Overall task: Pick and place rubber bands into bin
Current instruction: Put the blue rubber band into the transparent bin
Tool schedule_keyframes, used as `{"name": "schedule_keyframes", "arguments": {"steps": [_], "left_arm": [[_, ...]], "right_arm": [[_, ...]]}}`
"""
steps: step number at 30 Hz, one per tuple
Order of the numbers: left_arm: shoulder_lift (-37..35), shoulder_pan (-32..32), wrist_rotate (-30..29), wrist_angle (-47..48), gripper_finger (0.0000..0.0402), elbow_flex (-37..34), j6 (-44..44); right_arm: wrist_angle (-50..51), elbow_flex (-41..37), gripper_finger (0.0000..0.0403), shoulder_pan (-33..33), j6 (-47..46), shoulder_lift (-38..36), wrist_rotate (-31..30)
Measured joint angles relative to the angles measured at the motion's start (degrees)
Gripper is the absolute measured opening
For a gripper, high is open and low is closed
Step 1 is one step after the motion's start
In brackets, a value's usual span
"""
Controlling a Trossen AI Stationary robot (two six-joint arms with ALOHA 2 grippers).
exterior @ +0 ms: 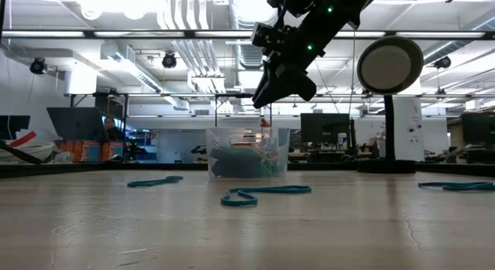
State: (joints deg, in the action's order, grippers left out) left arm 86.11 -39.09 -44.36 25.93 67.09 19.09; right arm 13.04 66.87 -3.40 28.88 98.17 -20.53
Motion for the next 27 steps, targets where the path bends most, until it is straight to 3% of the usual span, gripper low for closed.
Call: {"name": "schedule_keyframes", "arguments": {"steps": [6,13,27], "left_arm": [[0.00,0.00,0.02,0.04,0.0132,0.00,-0.02],[0.00,0.00,0.02,0.05,0.0132,-0.46,0.05],[0.02,0.09,0.01,-0.97,0.0132,-0.87,0.17]], "right_arm": [[1.54,0.04,0.0103,1.79,0.45,-0.55,-0.24],[11.14,0.07,0.0091,7.65,-0.87,-4.78,-1.69],[30.67,-1.78,0.0070,23.63,-16.76,-15.31,-2.01]]}}
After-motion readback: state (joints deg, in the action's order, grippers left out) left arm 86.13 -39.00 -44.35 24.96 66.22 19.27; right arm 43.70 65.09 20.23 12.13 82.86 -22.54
